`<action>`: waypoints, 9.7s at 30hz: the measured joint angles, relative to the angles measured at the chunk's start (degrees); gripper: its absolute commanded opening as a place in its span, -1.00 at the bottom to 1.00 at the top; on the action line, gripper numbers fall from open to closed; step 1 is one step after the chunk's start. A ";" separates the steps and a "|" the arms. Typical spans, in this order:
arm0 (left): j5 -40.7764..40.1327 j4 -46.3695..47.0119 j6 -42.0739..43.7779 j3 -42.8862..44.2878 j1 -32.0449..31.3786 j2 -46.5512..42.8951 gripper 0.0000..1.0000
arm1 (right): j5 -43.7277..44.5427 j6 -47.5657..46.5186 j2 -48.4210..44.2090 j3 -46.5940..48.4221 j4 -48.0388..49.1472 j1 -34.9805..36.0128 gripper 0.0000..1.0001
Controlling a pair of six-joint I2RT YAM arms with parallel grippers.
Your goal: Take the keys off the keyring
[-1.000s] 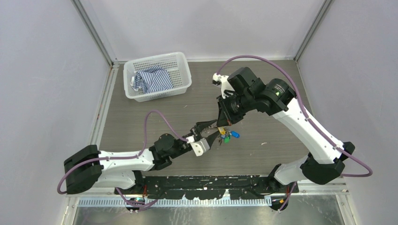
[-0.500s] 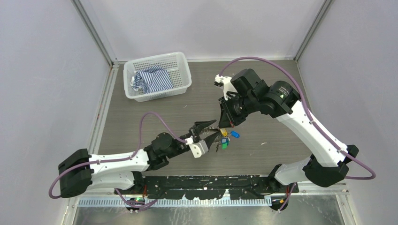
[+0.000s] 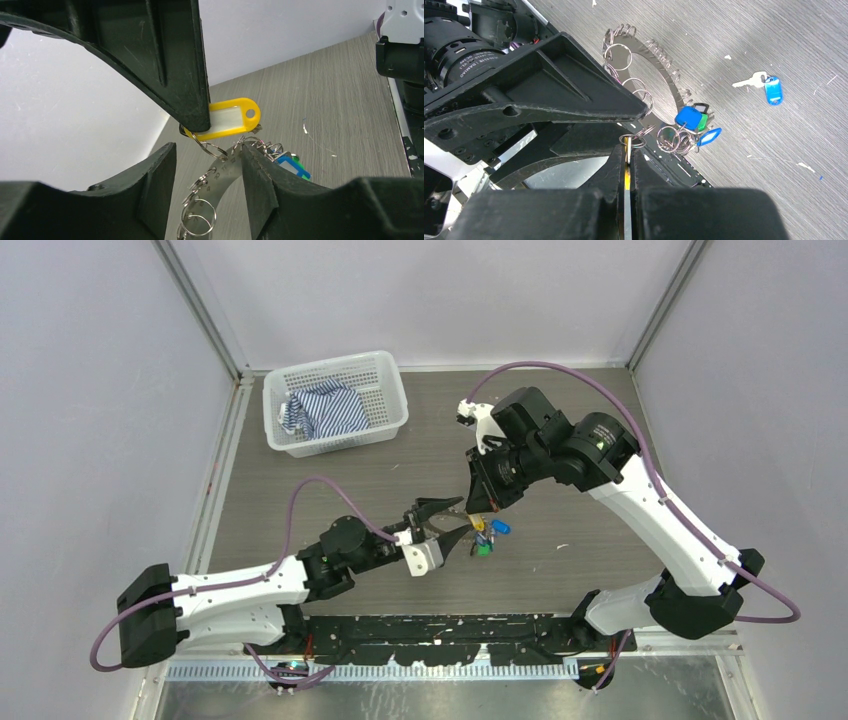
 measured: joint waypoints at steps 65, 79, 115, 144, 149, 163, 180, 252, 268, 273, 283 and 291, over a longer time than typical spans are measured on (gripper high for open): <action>26.32 -27.45 -11.50 14.21 8.26 0.20 0.23 | -0.83 -4.76 -2.49 -0.87 -3.06 5.75 -0.98; 26.29 -19.45 -13.57 11.17 8.26 2.03 0.13 | -0.44 -4.74 -2.49 -0.26 -3.19 6.49 -0.98; 21.51 -2.75 -14.80 3.76 7.45 1.99 -0.05 | 0.50 -4.52 -1.33 2.38 -3.63 7.19 -0.98; 21.57 -2.89 -15.76 3.65 6.60 2.01 -0.85 | 4.50 -4.55 -1.51 2.43 -3.89 7.23 -0.98; 21.20 -2.45 -16.33 3.63 6.47 2.01 -0.81 | 5.73 -4.50 -2.47 2.32 -3.87 7.23 -0.98; 20.17 -2.51 -17.57 3.61 6.32 2.01 -0.22 | 6.25 -4.48 -3.39 1.86 -3.32 7.23 -0.98; 16.90 -2.58 -14.53 3.45 5.99 1.73 0.06 | 2.23 -5.42 -3.39 1.86 -2.95 7.23 -0.98; 4.90 3.48 -29.79 -1.31 3.85 1.86 -0.97 | 6.80 -5.97 -11.39 -10.36 8.26 7.23 -0.98; 4.09 6.45 -31.08 -4.66 3.85 1.84 -1.00 | 0.85 -6.21 -12.00 -15.37 12.00 4.76 -0.98; 3.63 7.17 -30.99 -6.27 3.85 1.55 -0.99 | -4.42 -6.25 -12.11 -17.70 12.59 -0.57 -0.98; 3.43 7.13 -29.73 -7.02 3.85 0.87 -0.91 | -12.44 -6.36 -11.43 -19.65 14.16 -2.97 -0.98; 3.02 7.45 -27.76 -7.13 3.85 0.87 -0.28 | -13.51 -6.21 -11.10 -19.87 13.94 -4.11 -0.98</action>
